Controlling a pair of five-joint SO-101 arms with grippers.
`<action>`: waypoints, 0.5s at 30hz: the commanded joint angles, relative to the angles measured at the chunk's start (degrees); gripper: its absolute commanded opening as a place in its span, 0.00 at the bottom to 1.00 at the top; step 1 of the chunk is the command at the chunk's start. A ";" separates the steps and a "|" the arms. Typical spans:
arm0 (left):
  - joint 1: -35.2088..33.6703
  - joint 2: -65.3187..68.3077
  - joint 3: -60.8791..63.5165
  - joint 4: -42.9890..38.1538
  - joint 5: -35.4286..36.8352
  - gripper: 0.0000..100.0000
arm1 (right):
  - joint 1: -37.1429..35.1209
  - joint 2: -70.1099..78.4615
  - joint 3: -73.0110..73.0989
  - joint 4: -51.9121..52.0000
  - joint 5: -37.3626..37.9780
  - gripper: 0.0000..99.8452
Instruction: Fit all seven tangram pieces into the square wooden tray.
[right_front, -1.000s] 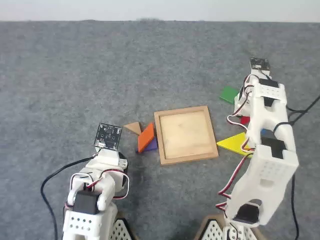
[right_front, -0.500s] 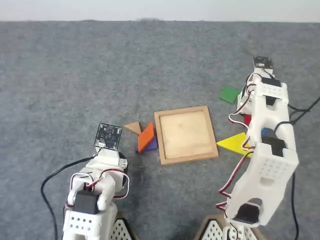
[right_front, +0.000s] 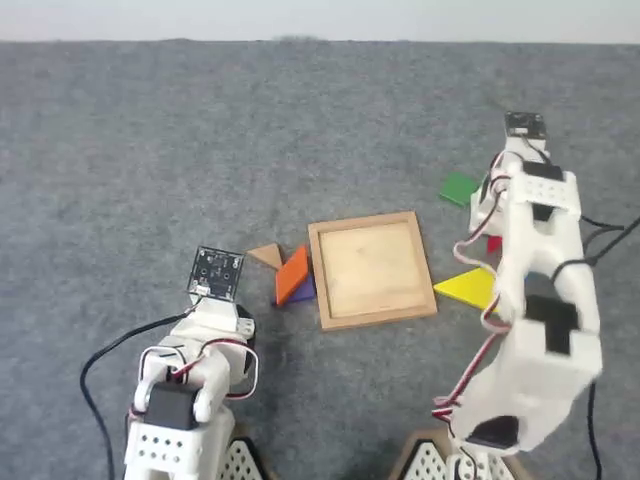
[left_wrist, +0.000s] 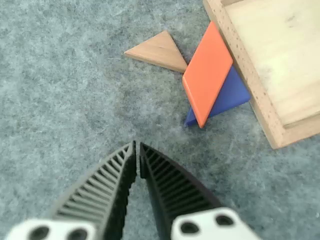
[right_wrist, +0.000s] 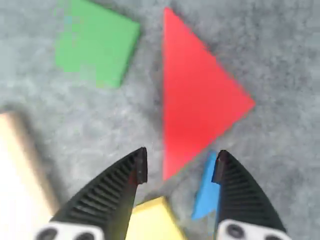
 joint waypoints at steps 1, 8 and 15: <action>0.09 -0.70 -0.75 0.35 0.70 0.01 | -3.21 -12.00 5.80 -3.56 2.02 0.21; 0.09 -0.70 -0.75 0.35 0.70 0.01 | -0.13 -14.81 5.80 -5.76 2.81 0.29; 0.09 -0.70 -0.75 0.35 0.70 0.01 | 1.71 -0.75 -5.80 -3.74 3.16 0.28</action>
